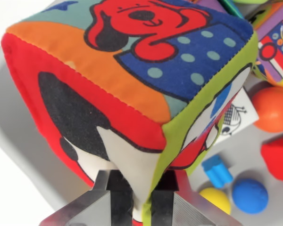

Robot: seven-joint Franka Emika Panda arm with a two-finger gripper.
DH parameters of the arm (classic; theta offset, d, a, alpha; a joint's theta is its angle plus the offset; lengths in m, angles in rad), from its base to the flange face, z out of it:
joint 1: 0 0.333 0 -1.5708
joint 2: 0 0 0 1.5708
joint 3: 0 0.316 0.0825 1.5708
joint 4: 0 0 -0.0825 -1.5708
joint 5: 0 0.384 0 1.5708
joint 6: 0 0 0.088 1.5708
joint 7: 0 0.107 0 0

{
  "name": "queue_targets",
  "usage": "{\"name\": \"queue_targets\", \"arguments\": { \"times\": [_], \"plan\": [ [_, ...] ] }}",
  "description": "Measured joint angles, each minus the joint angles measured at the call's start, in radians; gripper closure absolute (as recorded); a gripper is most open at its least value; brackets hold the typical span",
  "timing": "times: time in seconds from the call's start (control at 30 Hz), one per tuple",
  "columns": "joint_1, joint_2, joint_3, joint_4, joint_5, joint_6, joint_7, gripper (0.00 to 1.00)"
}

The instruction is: Pick an object from the bin

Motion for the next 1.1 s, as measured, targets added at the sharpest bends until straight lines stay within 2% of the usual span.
{"name": "queue_targets", "arguments": {
  "times": [0.67, 1.1],
  "plan": [
    [0.000, -0.035, 0.000, 0.137, 0.001, -0.172, 0.000, 1.00],
    [0.000, -0.038, 0.000, 0.200, 0.001, -0.237, 0.000, 1.00]
  ]
}}
